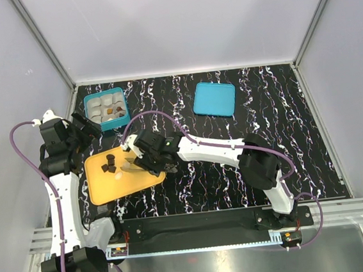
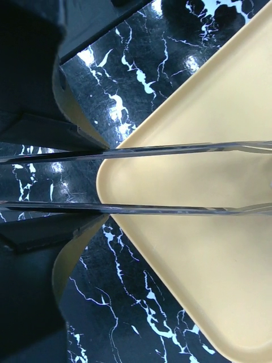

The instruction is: Pack the chocolate

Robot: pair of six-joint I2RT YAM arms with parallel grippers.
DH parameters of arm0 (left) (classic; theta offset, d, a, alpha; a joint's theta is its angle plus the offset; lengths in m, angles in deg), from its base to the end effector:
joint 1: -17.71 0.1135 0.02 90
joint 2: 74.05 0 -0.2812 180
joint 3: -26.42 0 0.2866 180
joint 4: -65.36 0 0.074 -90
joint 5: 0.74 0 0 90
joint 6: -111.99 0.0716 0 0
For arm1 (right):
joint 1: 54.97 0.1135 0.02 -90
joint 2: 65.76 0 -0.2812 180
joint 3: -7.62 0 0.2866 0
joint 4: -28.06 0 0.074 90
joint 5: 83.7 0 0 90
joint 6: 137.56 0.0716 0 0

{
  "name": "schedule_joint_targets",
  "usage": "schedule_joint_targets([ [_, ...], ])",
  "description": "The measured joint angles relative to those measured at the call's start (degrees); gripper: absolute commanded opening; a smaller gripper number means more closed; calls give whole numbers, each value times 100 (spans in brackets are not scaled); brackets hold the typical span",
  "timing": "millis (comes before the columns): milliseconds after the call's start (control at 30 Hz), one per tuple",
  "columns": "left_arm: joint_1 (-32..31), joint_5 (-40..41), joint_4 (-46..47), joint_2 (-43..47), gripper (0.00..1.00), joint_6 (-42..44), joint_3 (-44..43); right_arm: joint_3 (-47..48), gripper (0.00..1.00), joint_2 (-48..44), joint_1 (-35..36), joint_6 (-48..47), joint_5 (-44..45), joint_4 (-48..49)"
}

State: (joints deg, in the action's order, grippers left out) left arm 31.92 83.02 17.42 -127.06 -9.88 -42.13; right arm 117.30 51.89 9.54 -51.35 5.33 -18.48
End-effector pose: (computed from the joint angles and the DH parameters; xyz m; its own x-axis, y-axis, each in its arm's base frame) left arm 0.2438 0.0537 0.3371 -0.3593 -0.6324 -0.6863 -0.4059 0.7681 -0.4953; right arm 0.2222 0.4689 0.2043 -0.2897 -0.7612 -0.5802 -0.9279 0.3719 -0.0246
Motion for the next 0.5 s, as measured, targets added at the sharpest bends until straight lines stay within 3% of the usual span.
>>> schedule_joint_targets([
  [500, 0, 7, -2, -46, 99, -13, -7, 66, 42, 24, 28, 0, 153, 35],
])
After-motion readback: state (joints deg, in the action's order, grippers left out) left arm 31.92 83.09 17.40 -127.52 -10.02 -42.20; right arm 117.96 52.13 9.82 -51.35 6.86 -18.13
